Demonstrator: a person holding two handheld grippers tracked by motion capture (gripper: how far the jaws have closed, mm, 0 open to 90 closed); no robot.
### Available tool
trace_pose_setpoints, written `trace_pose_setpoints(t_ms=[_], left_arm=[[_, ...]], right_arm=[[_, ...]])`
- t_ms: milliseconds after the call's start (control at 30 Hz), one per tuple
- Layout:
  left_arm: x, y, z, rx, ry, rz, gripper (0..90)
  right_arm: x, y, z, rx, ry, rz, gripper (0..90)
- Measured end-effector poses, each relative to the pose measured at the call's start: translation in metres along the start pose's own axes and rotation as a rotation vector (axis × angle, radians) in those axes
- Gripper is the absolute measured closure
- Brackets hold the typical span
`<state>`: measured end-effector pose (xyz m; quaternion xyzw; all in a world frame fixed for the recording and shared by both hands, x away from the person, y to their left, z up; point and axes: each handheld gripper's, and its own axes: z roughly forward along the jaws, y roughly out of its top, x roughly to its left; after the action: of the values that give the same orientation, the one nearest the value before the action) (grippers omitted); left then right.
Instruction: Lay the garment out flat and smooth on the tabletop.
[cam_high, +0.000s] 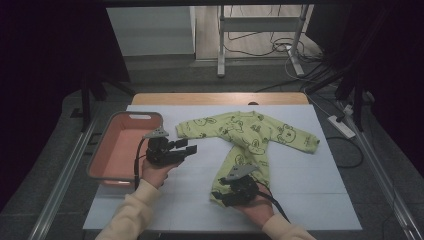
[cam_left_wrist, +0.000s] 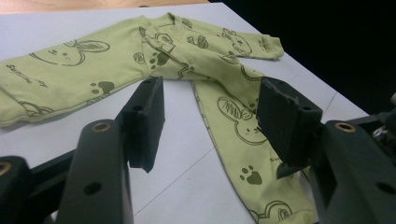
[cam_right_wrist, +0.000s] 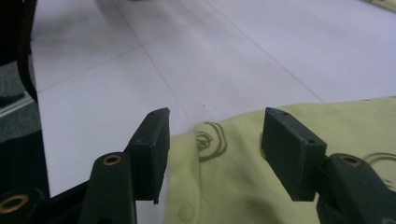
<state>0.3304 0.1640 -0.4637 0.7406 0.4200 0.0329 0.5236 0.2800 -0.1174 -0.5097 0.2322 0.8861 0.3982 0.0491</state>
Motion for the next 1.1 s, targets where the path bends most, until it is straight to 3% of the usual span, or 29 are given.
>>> trace_pose_setpoints(t_ms=[300,567,767,867,1000,1100], left_arm=[[-0.001,0.000,0.002,0.006,-0.003,0.002,42.0],[0.000,0.000,0.002,0.010,-0.004,0.008,41.7],[0.000,0.000,0.001,0.009,-0.007,0.009,41.5],[0.000,0.000,0.001,0.010,-0.005,0.009,41.5],[-0.001,-0.001,0.002,0.013,-0.006,0.009,41.5],[-0.001,-0.001,0.002,0.014,-0.007,0.011,41.5]], right_arm=[[-0.004,-0.005,0.004,0.024,-0.002,0.019,41.9],[0.001,-0.007,0.009,0.044,0.007,-0.011,42.1],[0.003,-0.010,0.017,0.089,-0.005,-0.043,45.2],[0.005,-0.010,0.017,0.088,-0.020,-0.059,53.7],[0.003,-0.010,0.016,0.088,0.000,-0.062,74.2],[0.002,-0.009,0.015,0.098,0.009,-0.066,78.5]])
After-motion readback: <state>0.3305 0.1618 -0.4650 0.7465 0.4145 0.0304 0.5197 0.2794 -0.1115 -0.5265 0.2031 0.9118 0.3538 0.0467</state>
